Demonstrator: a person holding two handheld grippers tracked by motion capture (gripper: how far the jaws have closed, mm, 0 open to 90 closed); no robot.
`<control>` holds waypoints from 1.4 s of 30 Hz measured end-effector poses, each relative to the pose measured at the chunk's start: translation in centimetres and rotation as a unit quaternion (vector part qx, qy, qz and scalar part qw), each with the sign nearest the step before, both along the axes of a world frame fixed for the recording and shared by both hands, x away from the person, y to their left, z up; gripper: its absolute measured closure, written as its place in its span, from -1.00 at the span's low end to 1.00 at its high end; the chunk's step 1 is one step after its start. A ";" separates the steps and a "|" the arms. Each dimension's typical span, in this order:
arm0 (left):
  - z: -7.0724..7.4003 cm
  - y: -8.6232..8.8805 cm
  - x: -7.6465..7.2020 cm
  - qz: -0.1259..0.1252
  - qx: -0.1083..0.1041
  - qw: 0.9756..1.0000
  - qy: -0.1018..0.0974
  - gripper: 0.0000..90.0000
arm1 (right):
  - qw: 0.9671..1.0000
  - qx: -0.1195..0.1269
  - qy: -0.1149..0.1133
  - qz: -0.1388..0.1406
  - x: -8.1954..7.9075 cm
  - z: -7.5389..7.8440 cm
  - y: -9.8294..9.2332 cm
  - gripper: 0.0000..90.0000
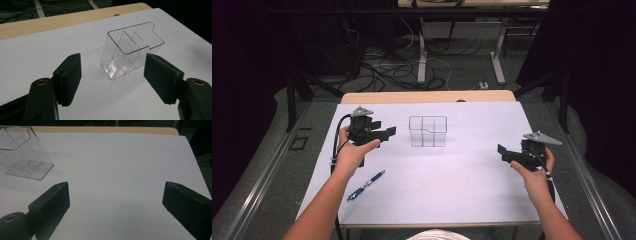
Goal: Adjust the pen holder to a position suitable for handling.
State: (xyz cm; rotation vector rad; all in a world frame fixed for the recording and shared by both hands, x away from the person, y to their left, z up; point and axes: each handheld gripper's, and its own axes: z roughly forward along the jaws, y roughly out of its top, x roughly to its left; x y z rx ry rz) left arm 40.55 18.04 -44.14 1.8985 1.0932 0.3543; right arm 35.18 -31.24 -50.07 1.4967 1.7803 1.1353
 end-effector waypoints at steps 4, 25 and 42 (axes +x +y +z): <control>0.4 0.8 -0.9 0.004 0.020 1.000 -0.017 -0.36 | 1.000 -0.003 -0.001 -0.002 0.0 0.0 0.1 -0.84; -1.8 3.7 -3.6 -0.016 0.025 0.999 0.026 -0.51 | 1.000 -0.004 -0.004 0.011 -0.1 0.1 0.4 -0.93; -4.8 4.4 -3.8 -0.027 0.103 0.993 0.056 -0.61 | 1.000 -0.004 -0.007 0.026 -0.1 0.0 0.7 -1.00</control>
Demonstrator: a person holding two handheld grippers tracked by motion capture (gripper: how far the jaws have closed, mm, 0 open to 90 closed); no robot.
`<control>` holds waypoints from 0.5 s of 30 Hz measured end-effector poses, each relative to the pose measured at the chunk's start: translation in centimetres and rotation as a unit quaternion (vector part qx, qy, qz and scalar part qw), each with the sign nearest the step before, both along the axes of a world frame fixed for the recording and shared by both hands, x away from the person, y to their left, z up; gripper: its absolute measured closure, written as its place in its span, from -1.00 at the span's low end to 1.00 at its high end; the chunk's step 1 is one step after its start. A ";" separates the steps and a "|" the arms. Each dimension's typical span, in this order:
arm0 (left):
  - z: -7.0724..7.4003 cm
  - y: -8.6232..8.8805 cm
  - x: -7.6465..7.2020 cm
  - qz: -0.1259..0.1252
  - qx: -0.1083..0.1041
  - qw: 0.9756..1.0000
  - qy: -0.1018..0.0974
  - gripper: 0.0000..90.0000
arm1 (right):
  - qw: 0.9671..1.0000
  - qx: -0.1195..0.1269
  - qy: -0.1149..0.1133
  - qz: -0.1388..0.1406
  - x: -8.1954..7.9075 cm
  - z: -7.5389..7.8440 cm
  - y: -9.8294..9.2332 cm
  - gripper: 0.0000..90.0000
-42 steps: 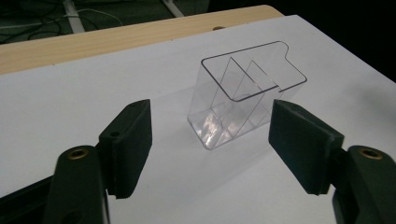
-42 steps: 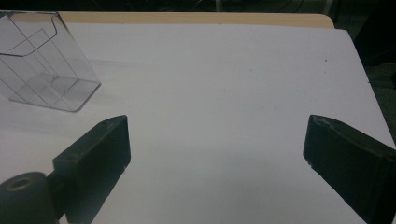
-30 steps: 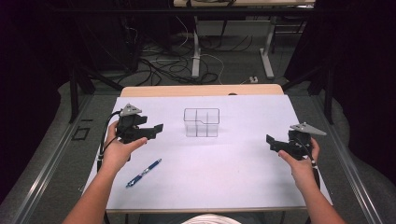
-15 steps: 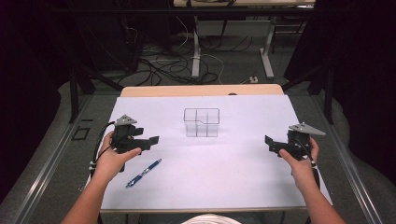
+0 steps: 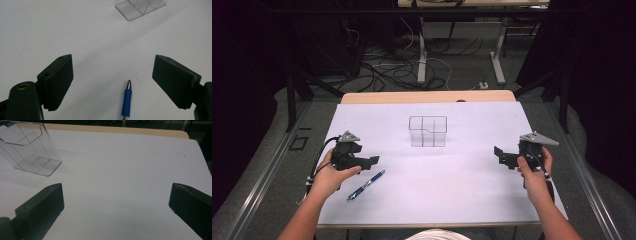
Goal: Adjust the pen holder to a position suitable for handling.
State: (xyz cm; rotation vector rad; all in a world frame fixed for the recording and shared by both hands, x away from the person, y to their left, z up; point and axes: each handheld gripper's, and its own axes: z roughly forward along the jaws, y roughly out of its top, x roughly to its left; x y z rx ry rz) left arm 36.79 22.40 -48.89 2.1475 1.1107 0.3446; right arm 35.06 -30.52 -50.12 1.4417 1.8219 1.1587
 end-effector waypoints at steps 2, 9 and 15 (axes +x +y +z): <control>-0.3 -0.3 0.0 -0.006 0.016 1.000 0.003 -0.61 | 1.000 -0.001 0.003 0.002 0.0 0.0 0.0 -1.00; -1.3 -1.0 0.1 -0.020 0.057 0.998 0.023 -0.52 | 1.000 -0.006 0.006 0.009 0.1 -0.2 0.0 -1.00; -1.9 -1.3 0.1 -0.026 0.079 0.996 0.038 -0.38 | 1.000 -0.008 0.008 0.009 0.1 -0.2 0.0 -1.00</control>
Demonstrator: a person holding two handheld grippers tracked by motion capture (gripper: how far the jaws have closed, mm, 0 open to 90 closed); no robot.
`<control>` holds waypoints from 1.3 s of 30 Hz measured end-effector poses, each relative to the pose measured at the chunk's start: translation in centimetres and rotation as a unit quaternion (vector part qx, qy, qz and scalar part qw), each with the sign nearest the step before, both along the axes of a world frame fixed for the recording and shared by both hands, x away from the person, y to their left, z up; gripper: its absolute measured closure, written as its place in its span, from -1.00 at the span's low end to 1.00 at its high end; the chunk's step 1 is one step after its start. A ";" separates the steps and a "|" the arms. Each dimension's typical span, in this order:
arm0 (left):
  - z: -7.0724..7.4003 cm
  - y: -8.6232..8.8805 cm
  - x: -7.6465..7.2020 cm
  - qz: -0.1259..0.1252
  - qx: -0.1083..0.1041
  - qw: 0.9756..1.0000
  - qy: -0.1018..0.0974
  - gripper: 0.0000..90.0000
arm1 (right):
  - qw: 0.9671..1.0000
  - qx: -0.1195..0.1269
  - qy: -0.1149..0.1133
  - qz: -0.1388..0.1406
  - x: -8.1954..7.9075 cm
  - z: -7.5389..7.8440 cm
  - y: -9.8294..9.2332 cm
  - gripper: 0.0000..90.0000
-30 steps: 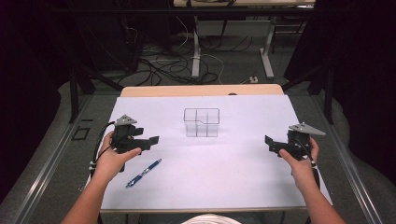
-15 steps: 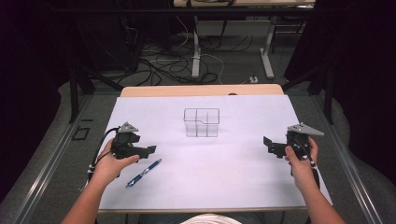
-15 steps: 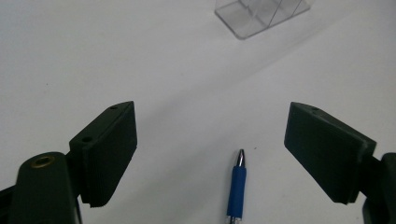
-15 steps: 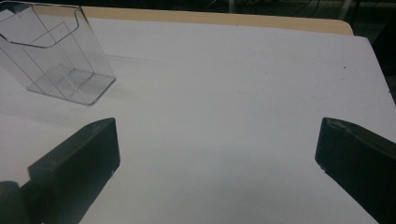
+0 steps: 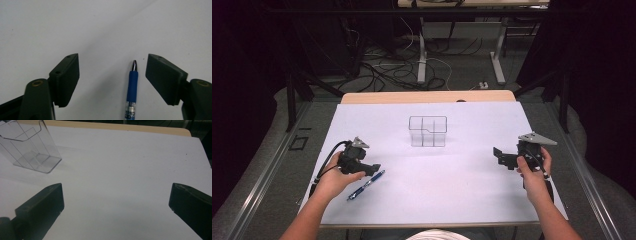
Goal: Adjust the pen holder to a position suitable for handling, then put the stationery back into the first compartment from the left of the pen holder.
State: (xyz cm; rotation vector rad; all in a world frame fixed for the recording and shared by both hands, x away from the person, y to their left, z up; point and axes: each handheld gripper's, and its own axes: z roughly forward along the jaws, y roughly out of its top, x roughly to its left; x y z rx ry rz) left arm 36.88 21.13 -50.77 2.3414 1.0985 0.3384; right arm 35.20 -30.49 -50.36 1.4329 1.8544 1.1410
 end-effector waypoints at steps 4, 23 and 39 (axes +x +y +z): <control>-0.4 -0.2 0.1 -0.010 0.017 1.000 0.012 -0.31 | 1.000 -0.001 0.001 0.000 0.0 0.0 0.1 -1.00; -1.2 -1.3 -0.1 -0.047 0.054 0.993 0.099 0.22 | 1.000 -0.005 0.001 0.005 -0.1 0.0 0.0 -1.00; -2.2 -0.8 -0.5 -0.038 0.049 0.991 0.119 0.59 | 1.000 -0.006 0.006 0.003 -0.2 -0.1 -0.1 -1.00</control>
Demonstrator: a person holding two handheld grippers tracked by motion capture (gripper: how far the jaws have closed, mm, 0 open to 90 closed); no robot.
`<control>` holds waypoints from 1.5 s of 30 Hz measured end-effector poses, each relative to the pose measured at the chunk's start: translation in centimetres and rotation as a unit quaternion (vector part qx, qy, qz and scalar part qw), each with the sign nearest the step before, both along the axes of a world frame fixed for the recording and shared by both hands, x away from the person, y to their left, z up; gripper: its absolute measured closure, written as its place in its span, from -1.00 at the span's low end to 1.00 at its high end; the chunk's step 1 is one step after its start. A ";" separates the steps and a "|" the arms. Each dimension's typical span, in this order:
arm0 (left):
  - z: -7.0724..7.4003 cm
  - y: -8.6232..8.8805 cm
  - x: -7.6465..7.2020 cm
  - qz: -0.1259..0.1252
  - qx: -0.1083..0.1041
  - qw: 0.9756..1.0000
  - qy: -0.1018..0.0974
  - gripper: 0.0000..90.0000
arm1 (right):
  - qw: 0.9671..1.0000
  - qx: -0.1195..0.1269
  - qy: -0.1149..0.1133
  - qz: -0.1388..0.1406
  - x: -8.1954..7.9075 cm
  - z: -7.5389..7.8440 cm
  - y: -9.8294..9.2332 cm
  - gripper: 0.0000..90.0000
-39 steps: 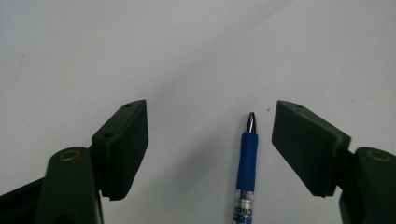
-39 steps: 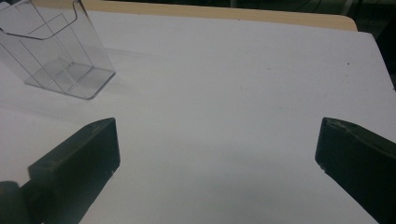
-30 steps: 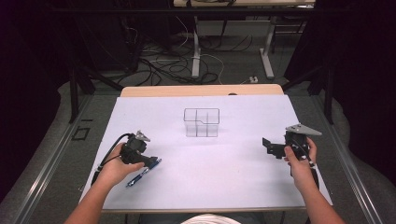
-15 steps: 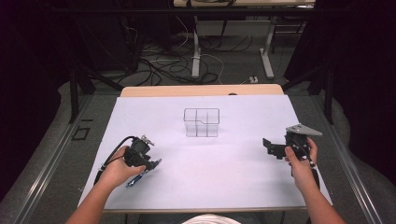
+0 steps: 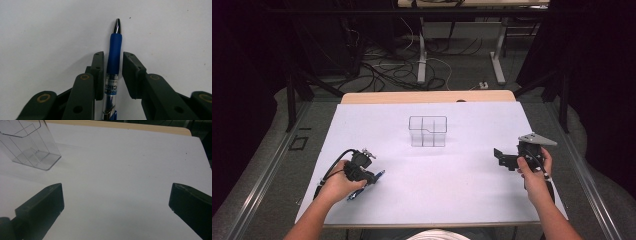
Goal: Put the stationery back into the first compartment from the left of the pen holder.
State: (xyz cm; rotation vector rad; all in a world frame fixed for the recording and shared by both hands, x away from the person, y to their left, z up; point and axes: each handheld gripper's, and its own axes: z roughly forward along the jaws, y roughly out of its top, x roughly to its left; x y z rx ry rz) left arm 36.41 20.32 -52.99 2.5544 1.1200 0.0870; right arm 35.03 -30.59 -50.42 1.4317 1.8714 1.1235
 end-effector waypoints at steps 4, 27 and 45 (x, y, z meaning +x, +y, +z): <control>-0.1 0.0 -0.1 -0.010 0.005 1.000 -0.011 0.67 | 1.000 -0.001 -0.004 -0.003 0.0 0.0 0.0 -1.00; 0.1 0.9 -0.1 -0.005 -0.047 0.998 -0.030 0.76 | 1.000 -0.001 -0.004 0.002 0.1 -0.1 -0.2 -1.00; 2.2 2.5 0.1 0.088 -0.182 0.975 -0.094 0.76 | 1.000 -0.003 -0.008 0.000 0.1 -0.1 -0.1 -1.00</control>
